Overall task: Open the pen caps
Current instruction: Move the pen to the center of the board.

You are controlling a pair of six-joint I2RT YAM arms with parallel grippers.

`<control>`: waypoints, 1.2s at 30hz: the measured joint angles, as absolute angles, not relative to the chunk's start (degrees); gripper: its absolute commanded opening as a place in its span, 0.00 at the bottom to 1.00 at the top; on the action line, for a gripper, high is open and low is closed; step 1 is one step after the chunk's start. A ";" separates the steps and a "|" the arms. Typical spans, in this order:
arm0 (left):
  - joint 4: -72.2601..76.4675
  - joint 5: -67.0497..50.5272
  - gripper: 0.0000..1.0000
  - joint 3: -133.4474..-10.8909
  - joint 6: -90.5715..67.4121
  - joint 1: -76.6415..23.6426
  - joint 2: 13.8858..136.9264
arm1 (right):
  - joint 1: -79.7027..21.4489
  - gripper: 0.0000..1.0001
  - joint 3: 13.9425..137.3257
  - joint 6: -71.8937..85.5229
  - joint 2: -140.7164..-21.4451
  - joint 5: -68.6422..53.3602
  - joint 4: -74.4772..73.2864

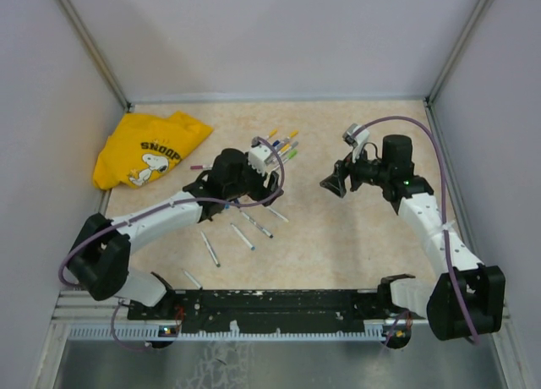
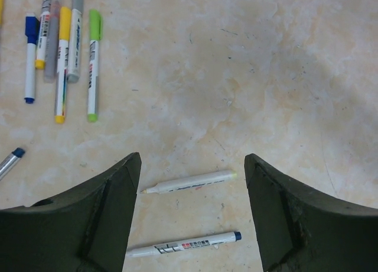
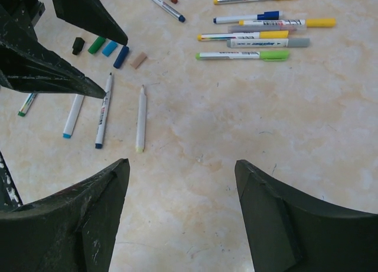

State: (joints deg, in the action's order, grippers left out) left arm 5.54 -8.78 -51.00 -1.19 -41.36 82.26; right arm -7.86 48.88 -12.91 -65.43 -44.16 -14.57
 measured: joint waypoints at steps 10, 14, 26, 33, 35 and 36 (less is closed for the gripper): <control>4.47 -13.41 0.74 -53.60 0.25 -41.36 86.28 | -7.86 0.73 48.88 -12.95 -66.28 -42.44 -14.87; 4.43 -14.15 0.74 -54.33 0.71 -41.36 86.54 | -7.81 0.73 48.88 -12.95 -66.28 -41.85 -14.87; 3.92 -14.39 0.75 -54.87 2.26 -41.36 87.74 | -7.70 0.73 48.88 -12.95 -66.28 -41.63 -14.87; 2.92 -13.50 0.75 -56.18 2.87 -41.36 88.95 | -7.68 0.73 48.88 -12.95 -66.28 -41.63 -14.87; 2.79 -13.21 0.75 -56.36 2.98 -41.36 88.95 | -7.66 0.73 48.88 -12.95 -66.28 -41.60 -14.87; 2.72 -13.08 0.75 -56.38 3.09 -41.36 88.95 | -7.66 0.73 48.88 -12.95 -66.28 -41.63 -14.87</control>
State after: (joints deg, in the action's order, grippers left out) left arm 2.72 -13.08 -56.38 3.09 -41.36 88.95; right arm -7.66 48.88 -12.95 -66.28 -41.63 -14.87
